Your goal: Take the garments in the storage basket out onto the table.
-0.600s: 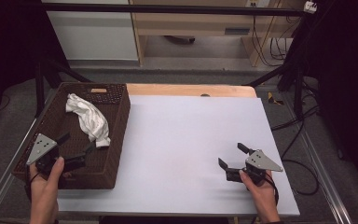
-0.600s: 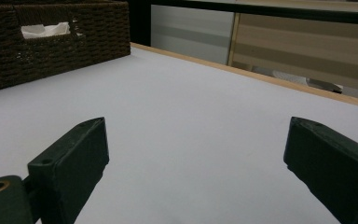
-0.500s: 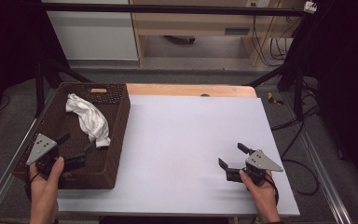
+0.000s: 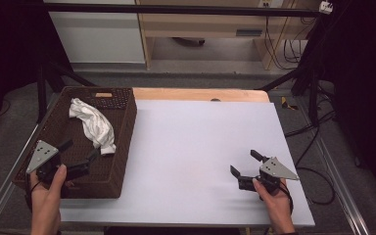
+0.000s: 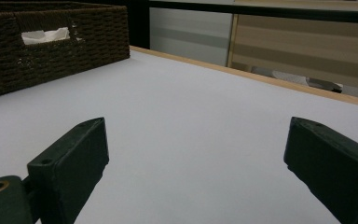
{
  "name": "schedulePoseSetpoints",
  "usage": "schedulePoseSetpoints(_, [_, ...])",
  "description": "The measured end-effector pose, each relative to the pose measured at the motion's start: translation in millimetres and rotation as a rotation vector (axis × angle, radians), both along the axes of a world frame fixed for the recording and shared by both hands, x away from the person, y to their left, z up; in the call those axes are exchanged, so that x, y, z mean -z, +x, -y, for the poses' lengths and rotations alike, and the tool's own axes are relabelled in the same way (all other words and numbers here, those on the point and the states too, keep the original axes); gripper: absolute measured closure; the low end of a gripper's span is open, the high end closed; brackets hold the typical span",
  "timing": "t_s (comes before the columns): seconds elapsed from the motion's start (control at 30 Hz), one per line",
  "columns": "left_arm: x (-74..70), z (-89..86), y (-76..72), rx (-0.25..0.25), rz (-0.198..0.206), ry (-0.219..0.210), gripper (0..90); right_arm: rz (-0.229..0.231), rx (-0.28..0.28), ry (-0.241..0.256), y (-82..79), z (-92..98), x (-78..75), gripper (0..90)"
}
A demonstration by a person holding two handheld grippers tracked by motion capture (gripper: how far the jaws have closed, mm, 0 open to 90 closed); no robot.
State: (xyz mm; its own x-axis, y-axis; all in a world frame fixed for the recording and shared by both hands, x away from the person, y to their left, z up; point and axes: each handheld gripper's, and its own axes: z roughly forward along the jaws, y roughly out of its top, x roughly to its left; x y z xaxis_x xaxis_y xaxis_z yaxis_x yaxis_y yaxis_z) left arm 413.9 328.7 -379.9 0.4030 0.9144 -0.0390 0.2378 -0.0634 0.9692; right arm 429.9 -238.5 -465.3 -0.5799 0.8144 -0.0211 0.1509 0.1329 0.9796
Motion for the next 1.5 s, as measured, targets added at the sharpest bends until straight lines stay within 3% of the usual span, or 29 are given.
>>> schedulePoseSetpoints(0.37, [-3.9, 11.2, 1.3, -0.009, -0.040, 0.008, 3.7, -0.017, -0.008, -0.002, 0.9, 0.3, -0.1, 6.2])
schedulePoseSetpoints(0.53, [-13.1, 14.3, 2.3, -0.004, -0.050, 0.007, 4.6, -0.026, -0.010, 0.004, 1.6, -0.1, 0.1, 6.1])
schedulePoseSetpoints(0.77, [-32.9, 21.7, 9.3, 0.022, -0.054, 0.067, 4.6, -0.028, -0.006, 0.013, 3.8, 0.3, -0.3, 6.1])
schedulePoseSetpoints(0.83, [-40.2, 22.4, 12.6, 0.021, -0.061, 0.101, 4.6, -0.029, -0.003, 0.013, 3.6, 0.6, -0.6, 6.1])
schedulePoseSetpoints(0.97, [-53.7, 22.1, 20.7, 0.026, -0.083, 0.154, 4.6, -0.032, -0.006, 0.015, 1.7, 0.6, -1.1, 5.8])
schedulePoseSetpoints(1.1, [-58.4, 20.8, 34.1, 0.021, -0.135, 0.218, 4.9, -0.033, -0.019, 0.008, 1.6, -1.3, -2.3, 5.8])
schedulePoseSetpoints(1.3, [-57.3, 13.9, 58.2, 0.011, -0.223, 0.259, 5.1, -0.041, -0.023, -0.002, 0.9, -4.4, -2.6, 5.5])
schedulePoseSetpoints(1.5, [-59.5, 10.5, 88.0, -0.018, -0.250, 0.293, 5.2, -0.047, -0.019, -0.011, 0.4, -4.1, -1.3, 5.3])
